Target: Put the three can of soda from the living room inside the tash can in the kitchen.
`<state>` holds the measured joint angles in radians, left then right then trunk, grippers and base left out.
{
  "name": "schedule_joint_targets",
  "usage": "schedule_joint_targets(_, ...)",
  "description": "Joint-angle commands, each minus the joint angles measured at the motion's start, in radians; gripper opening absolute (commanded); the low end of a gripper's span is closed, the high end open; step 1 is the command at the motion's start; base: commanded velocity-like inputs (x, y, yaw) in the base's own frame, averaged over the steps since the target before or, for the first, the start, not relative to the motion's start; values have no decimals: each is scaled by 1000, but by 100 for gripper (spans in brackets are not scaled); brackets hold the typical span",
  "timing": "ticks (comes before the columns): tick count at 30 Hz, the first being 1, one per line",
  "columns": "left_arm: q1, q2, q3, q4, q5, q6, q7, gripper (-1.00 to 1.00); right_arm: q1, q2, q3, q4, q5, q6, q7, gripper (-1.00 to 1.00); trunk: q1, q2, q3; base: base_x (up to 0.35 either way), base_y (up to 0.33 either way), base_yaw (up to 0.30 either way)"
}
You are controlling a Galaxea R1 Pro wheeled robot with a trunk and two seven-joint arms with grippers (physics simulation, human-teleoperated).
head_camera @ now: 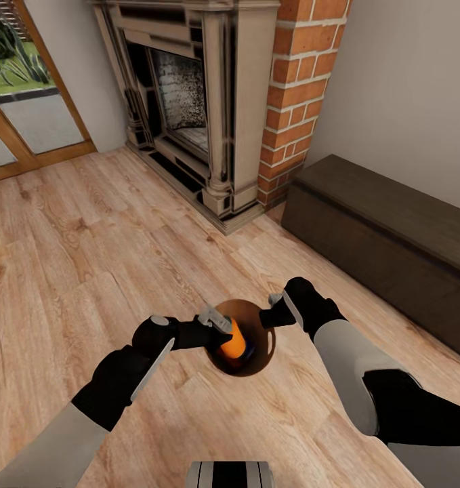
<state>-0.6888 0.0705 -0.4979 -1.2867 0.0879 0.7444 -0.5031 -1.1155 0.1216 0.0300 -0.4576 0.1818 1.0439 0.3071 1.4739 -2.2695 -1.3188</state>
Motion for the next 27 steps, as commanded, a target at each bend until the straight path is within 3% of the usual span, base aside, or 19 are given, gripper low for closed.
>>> schedule_joint_targets(1, 0, -1, -1, 10, 3, -5, 8, -100, 0, 1, -2, 0, -30, 3, 3, -100, 0, 0, 0, 0, 0, 0)
schedule_joint_targets(5, 0, -3, -3, 80, -6, -50, 36, -100, -1, 2, -1, 2, -30, 3, 3, -100, 0, 0, 0, 0, 0, 0)
schedule_joint_targets(12, 0, -8, -4, 122, -7, -75, 42, -100, -1, 3, -1, 3, -30, 3, 3, -100, 0, 0, 0, 0, 0, 0)
schedule_joint_targets(27, 0, -76, -6, 128, -11, -79, 52, -100, -1, 9, 4, 10, -30, 3, 3, -100, 0, 0, 0, 0, 0, 0)
